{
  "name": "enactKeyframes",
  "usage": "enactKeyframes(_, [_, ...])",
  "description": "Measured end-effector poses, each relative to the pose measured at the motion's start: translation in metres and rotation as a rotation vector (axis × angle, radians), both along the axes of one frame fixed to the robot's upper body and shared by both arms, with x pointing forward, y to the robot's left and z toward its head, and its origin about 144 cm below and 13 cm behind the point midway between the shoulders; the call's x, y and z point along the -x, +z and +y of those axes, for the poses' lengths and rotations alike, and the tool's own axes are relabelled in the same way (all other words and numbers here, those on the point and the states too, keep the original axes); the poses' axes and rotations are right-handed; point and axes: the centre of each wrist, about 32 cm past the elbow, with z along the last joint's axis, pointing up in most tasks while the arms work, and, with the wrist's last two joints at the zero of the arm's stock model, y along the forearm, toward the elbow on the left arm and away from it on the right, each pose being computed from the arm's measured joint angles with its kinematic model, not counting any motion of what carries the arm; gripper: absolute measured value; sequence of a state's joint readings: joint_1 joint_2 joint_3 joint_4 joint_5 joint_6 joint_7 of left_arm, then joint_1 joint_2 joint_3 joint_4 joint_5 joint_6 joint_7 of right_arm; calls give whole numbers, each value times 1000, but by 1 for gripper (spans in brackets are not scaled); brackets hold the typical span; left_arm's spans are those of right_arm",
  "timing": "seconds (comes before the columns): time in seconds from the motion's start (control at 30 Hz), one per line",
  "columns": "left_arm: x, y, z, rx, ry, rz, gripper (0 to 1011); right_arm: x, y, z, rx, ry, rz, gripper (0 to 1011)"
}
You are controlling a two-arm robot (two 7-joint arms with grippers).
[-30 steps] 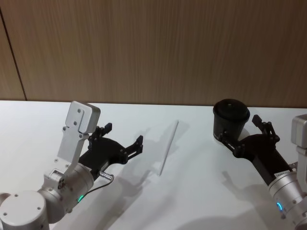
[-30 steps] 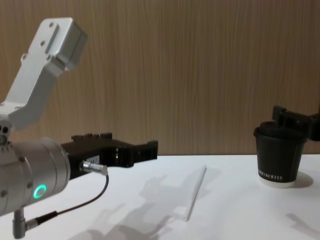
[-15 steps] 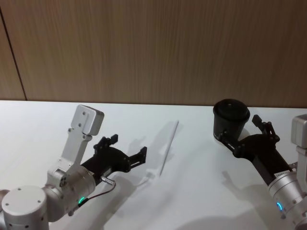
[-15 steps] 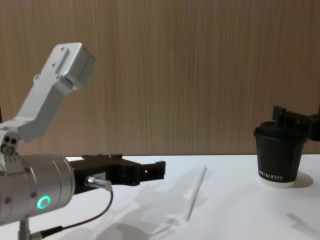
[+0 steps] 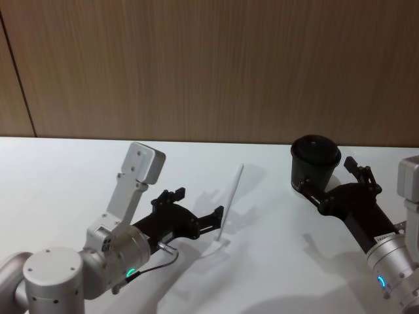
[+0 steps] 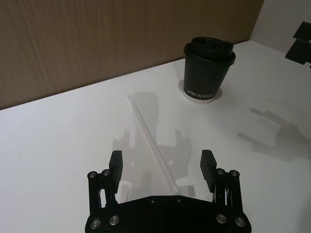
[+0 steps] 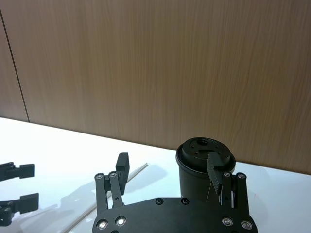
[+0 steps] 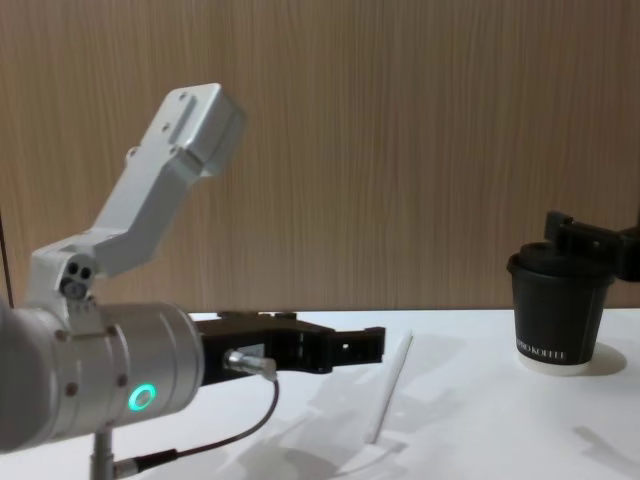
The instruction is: Pick up the straw with one hand, pass it to the other hand, and insert it into the cup.
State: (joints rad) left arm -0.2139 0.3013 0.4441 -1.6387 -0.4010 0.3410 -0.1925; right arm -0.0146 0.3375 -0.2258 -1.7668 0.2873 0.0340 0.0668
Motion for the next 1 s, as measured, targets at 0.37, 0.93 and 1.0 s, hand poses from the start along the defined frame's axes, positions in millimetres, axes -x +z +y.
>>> enactKeyframes(0.37, [0,6,-17,-27,-10,3,1003,0,0,0,0,0,0,1001])
enactKeyframes(0.93, [2,9,-40,-92,46,24,1003,0,0,0,0,0,0,1001])
enactKeyframes(1.0, [1,8,-42,-100,52,26,1003,0,0,0,0,0,0,1001])
